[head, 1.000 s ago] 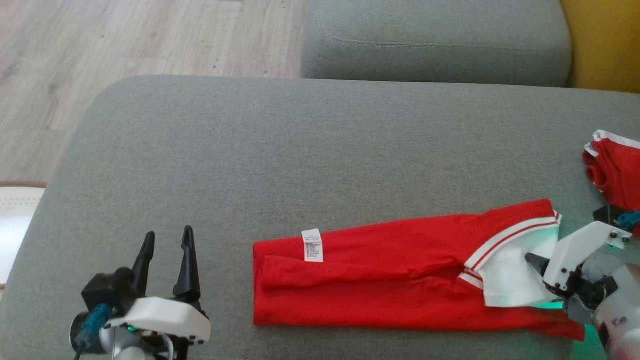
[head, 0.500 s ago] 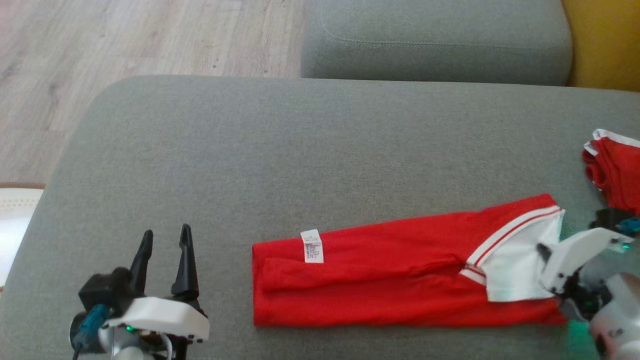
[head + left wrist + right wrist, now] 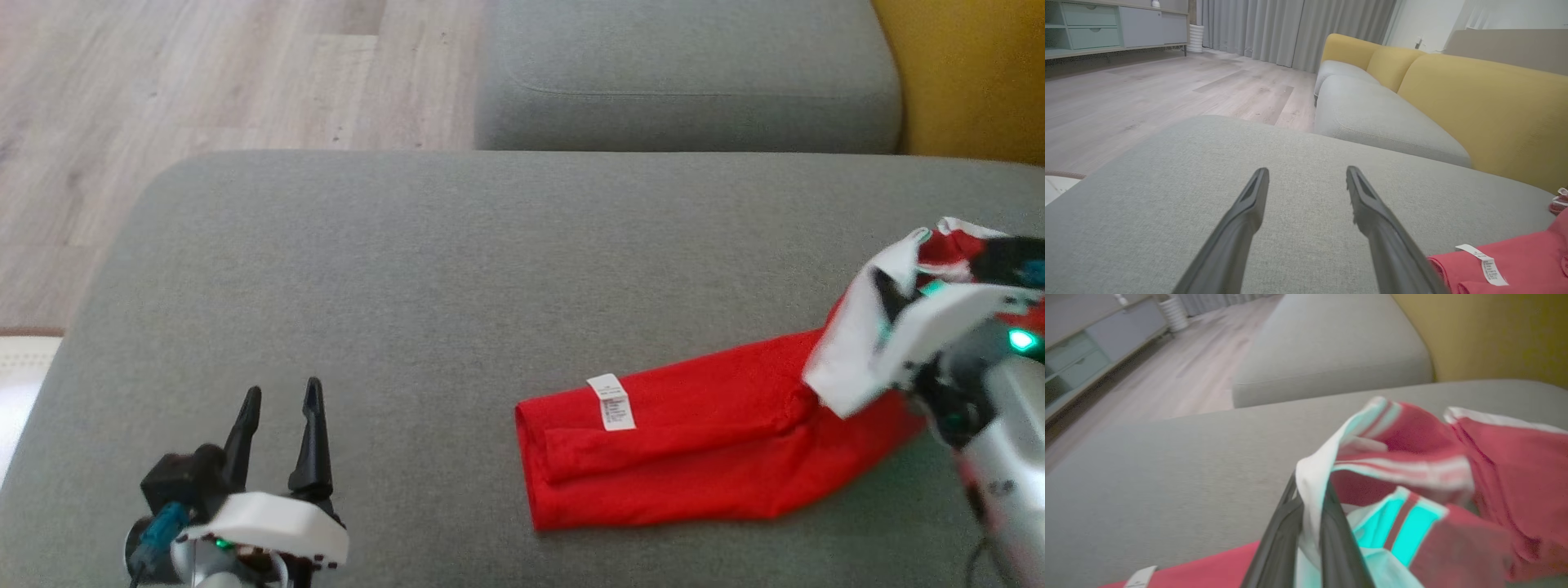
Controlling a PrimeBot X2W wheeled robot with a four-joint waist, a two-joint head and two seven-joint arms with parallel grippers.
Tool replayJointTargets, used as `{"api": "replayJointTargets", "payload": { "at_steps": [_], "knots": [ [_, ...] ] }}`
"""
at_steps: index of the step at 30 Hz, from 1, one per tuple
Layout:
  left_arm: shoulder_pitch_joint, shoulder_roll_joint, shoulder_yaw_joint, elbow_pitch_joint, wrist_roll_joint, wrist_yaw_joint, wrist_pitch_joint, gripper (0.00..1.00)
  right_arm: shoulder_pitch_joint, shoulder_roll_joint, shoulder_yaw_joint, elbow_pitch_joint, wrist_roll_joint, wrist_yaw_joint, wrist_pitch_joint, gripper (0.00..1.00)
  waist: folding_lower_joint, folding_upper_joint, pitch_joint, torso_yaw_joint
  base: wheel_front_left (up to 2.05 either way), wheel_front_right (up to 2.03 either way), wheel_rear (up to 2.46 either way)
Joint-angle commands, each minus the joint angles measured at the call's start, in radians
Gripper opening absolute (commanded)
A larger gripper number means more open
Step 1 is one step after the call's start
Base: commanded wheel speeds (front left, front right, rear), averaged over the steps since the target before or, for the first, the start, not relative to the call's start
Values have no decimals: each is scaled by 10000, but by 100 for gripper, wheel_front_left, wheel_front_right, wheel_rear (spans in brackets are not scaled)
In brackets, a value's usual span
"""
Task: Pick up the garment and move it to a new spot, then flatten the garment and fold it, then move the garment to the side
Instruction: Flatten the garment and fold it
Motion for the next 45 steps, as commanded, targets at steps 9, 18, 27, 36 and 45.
{"api": "replayJointTargets", "payload": {
  "at_steps": [9, 18, 27, 36, 45],
  "knots": [
    [-468, 51, 343, 71, 129, -199, -122, 100, 1427, 1733, 742, -3633, -317, 67, 1243, 0, 0, 0, -59, 847, 0, 0, 0],
    [-696, 24, 319, 313, 159, -299, -122, 100, 2001, 2910, 916, -3766, -687, 67, 1625, 0, 0, 0, 107, 1683, 0, 0, 0],
    [-748, -20, 394, 413, 191, -333, -122, 100, 2204, 3153, 1478, -3587, -808, 67, 1905, 0, 0, 0, 195, 1881, 0, 0, 0],
    [-764, -70, 519, 500, 195, -357, -122, 100, 2297, 3194, 2009, -3335, -413, 67, 1797, 100, 0, 0, 206, 1610, 0, 0, 0],
    [-639, -155, 762, 441, 219, -339, -122, 100, 2274, 2696, 1967, -6146, 1421, 67, 1244, 100, 0, 0, 52, 1036, 0, 0, 0]
  ]
}}
